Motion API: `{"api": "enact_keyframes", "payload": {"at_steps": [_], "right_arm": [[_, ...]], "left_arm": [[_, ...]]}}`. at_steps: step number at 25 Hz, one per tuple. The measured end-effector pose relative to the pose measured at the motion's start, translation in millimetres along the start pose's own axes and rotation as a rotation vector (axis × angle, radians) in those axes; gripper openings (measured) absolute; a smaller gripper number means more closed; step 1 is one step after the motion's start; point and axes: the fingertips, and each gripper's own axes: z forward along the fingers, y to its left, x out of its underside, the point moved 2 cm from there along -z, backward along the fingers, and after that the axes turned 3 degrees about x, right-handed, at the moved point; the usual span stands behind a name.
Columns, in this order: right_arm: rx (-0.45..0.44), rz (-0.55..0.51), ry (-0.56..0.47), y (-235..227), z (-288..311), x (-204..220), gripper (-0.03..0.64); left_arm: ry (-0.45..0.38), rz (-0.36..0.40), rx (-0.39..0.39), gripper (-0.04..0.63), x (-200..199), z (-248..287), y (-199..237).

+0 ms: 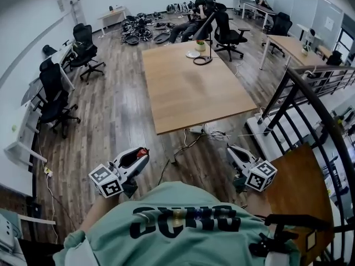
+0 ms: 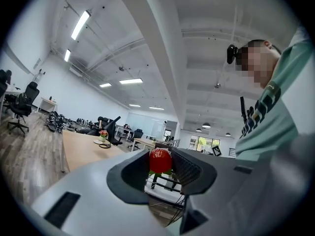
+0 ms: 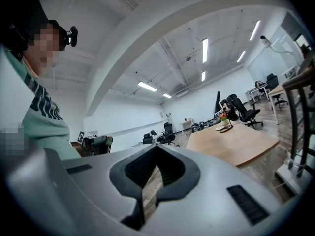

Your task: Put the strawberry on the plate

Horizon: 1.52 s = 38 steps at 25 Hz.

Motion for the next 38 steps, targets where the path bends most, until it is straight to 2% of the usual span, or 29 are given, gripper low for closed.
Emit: {"api": "enact_keyframes", "payload": {"at_steps": [7,12,20,25,30,32,34,36,38], "right_arm": [[0.019,0.032,0.005,-16.2,-12.1,5.7,0.005],[-0.03,0.05,0.016,-18.0,12.8,13.5,0.005],[-0.115,0.041,0.056,-11.2,75.3,15.8,0.005],[-0.159,0.01,0.102,14.3,159.8,19.7,0.005],[-0.218,-0.041,0.146,55.9,274.7,36.1,0.005],[-0.251,-0.035,0.144,90.2,331.8,34.9,0.005],[-0.296,-0.079,0.154,131.7,390.2,29.7,0.005],[-0.31,-0.109,0.16,157.0,445.6,27.0,0.005],[-0.317,-0.088,0.158,173.4,490.0,31.7,0.005]], "left_arm": [[0.041,-0.001,0.033,0.143,6.6,22.8,-11.0],[0.036,0.006,-0.022,0.143,1.8,14.1,0.9],[-0.006,0.063,-0.105,0.143,-14.9,-15.2,32.0],[-0.072,0.06,-0.143,0.143,-26.6,-58.0,92.7],[-0.17,0.041,-0.188,0.143,-37.0,-131.6,177.9],[-0.17,0.036,-0.213,0.143,-51.1,-166.3,219.0],[-0.153,0.06,-0.223,0.143,-72.8,-204.3,255.9],[-0.143,0.083,-0.243,0.143,-87.2,-240.0,293.9],[-0.142,0.082,-0.274,0.143,-92.7,-270.0,330.2]]}}
